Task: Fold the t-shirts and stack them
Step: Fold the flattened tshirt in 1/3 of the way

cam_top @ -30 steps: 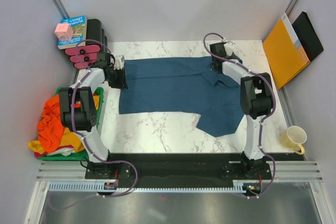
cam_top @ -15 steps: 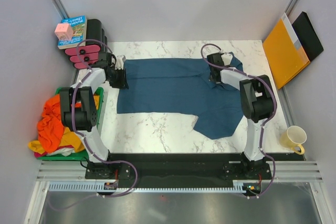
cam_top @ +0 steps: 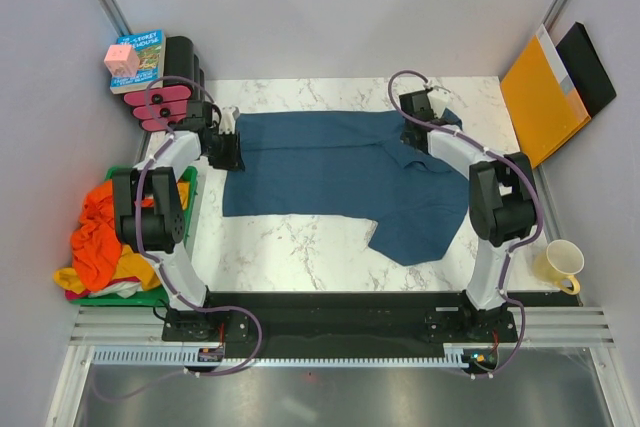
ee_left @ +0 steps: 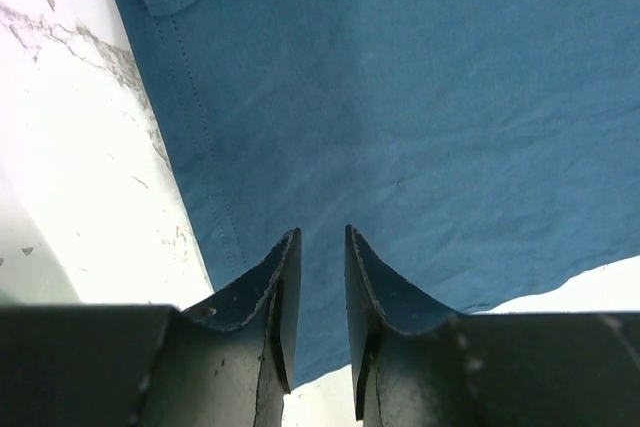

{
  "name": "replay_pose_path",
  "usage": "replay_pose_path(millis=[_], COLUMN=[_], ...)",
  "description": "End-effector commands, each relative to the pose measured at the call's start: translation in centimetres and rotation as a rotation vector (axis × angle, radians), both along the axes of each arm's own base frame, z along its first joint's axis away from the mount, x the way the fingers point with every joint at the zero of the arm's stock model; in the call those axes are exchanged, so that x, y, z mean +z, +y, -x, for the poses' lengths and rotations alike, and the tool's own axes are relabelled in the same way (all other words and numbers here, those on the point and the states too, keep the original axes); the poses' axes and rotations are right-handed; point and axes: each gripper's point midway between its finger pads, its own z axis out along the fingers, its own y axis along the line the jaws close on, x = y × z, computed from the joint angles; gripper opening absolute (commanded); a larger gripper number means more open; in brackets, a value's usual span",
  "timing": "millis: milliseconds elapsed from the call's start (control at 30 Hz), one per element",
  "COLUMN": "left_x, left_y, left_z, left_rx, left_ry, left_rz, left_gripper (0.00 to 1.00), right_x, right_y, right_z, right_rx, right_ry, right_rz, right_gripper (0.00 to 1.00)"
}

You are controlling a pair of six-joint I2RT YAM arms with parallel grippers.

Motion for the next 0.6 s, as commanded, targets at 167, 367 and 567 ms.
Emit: replay_pose_path(millis=[167, 367, 567], left_x=[1.5, 1.8, 1.7], left_y=[-0.7, -0.8, -1.0], left_z=[0.3, 0.3, 0.7], left_rx=[-0.003, 0.001, 0.0], left_ry=[-0.041, -0.044, -0.038], left_rz=[0.035, 0.038, 0.041], left_gripper=[0.31, 0.31, 0.31], right_x=[-3.6, -3.2, -0.6], right_y=[1.1, 1.1, 1.6], right_z=[2.9, 2.7, 1.5], right_rx=[0.018, 0.02, 0.036], right_ry=[0.065, 0.058, 0.006], right_rz=[-0.034, -0.027, -0.051], right_gripper=[0.06, 0.06, 0.08])
